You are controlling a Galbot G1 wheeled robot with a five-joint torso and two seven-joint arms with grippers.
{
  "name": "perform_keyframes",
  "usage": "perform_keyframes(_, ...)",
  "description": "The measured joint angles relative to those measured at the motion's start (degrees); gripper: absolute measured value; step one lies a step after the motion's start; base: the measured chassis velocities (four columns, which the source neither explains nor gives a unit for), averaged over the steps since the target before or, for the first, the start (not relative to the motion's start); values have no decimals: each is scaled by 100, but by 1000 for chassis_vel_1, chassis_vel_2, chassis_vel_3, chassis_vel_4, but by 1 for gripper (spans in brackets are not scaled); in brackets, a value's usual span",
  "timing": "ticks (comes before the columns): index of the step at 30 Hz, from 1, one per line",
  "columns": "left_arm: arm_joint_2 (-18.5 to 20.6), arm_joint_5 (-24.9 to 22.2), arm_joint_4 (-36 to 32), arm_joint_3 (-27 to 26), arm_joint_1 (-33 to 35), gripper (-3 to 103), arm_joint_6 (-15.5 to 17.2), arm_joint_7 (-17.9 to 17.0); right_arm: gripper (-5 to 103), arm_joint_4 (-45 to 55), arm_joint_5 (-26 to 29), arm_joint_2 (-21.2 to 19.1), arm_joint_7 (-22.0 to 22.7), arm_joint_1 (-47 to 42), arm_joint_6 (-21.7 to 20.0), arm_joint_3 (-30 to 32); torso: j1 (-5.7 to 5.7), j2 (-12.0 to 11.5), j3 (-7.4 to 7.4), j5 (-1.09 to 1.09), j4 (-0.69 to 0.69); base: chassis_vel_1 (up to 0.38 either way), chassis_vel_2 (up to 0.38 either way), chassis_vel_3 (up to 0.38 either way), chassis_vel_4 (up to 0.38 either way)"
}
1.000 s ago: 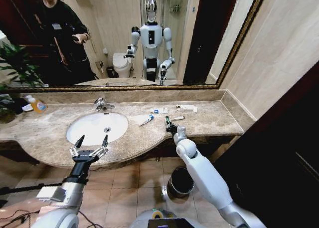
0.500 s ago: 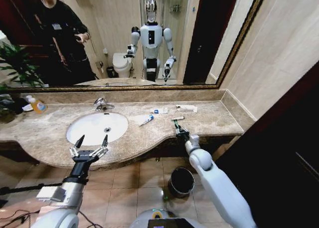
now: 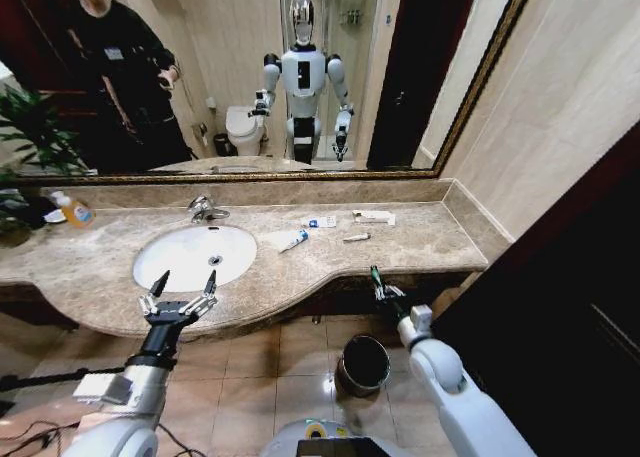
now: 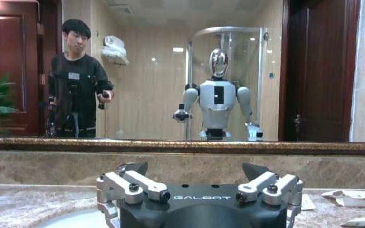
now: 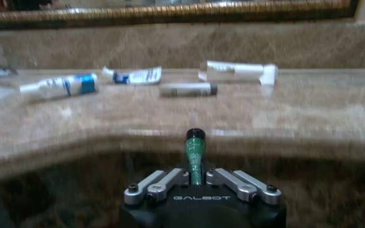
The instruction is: Pick up the trash from the sink and place it in the trash bin.
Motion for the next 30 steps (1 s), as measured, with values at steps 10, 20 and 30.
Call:
perform_keyframes(10,0,0,0,0,0,100,0,0,8,-897,-219,393,-38,-94,79,-135,0,0,1,-1,0,0,0,0,0)
perform_keyframes(20,0,0,0,0,0,100,0,0,8,-2426,-391,888,-89,225,219,-136,1,0,1,-1,1,0,0,0,0)
perform_keyframes(30,0,0,0,0,0,100,0,0,19,-3791,-900,1157,-254,474,815,18,1,0,1,-2,0,0,0,0,0)
